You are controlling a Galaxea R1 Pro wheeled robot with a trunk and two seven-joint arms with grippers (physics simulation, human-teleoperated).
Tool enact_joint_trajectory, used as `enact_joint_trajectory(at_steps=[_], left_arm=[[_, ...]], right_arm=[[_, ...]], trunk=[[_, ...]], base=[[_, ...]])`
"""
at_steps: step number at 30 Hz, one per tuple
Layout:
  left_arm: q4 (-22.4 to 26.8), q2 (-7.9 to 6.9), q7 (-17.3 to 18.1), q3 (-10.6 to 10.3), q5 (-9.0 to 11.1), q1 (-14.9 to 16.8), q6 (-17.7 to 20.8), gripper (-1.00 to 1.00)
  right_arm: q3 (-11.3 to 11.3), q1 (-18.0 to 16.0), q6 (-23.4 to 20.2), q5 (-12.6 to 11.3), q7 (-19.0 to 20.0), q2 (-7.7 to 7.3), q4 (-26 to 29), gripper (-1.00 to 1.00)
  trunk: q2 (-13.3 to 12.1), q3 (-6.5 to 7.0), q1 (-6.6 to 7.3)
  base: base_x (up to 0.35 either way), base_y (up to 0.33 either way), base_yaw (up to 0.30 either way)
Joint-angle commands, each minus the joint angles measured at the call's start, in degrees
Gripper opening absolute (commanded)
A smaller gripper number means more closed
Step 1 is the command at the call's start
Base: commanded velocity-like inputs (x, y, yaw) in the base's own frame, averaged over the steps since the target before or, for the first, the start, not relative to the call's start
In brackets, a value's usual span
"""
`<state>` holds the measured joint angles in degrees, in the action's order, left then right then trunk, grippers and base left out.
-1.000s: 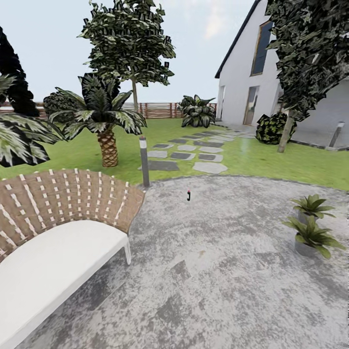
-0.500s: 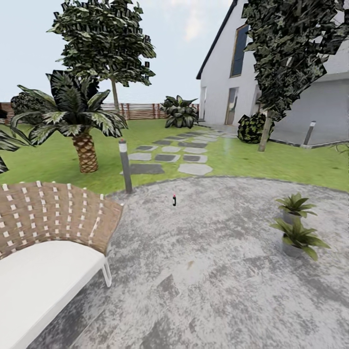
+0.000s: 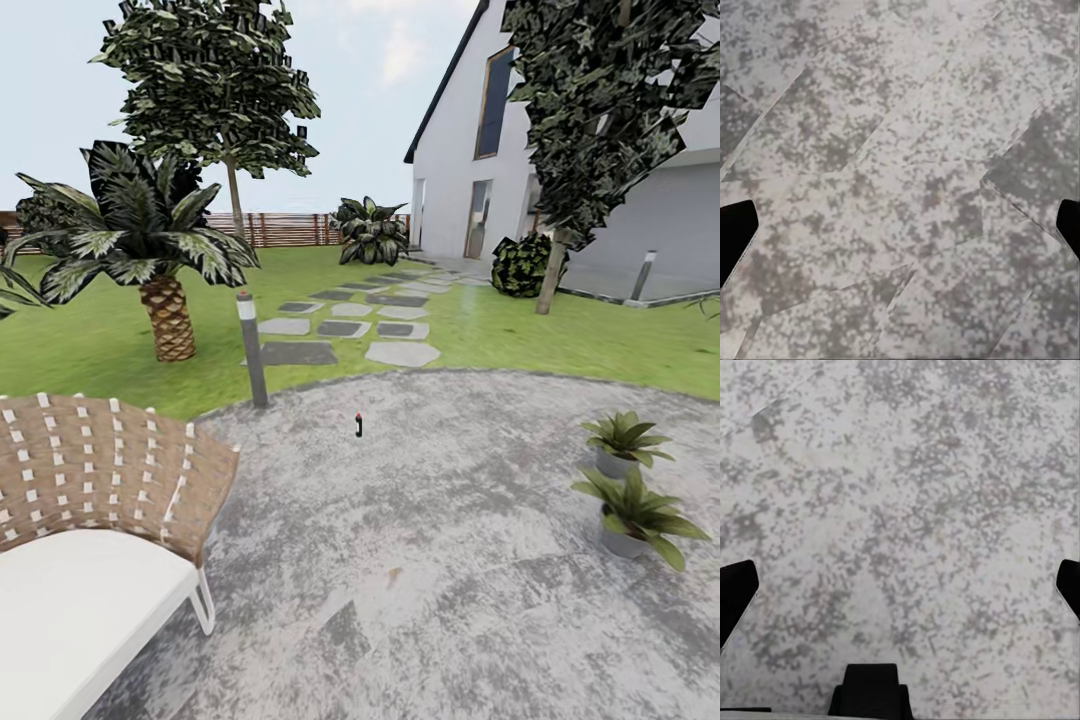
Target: Pick up the pesticide atomizer in the garden and spray insectifuge to fully cover both potted plants in the garden.
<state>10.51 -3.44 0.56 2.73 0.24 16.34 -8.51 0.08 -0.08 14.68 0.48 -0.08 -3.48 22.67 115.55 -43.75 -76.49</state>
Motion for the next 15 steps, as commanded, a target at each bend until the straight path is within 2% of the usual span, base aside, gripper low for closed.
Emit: enact_joint_trajectory(at_steps=[1,15], left_arm=[[-0.1,0.02,0.1,0.3,0.0,0.0,-0.2,1.00],[-0.1,0.02,0.1,0.3,0.0,0.0,-0.2,1.00]], right_arm=[[0.0,0.0,0.1,0.0,0.0,-0.01,0.0,1.00],[-0.3,0.0,0.2,-0.1,0.0,-0.04,0.0,1.00]], trunk=[[0.0,-0.05,-0.03],[0.0,-0.05,-0.03]], base=[[0.333,0.000,0.000],[0.334,0.000,0.000]])
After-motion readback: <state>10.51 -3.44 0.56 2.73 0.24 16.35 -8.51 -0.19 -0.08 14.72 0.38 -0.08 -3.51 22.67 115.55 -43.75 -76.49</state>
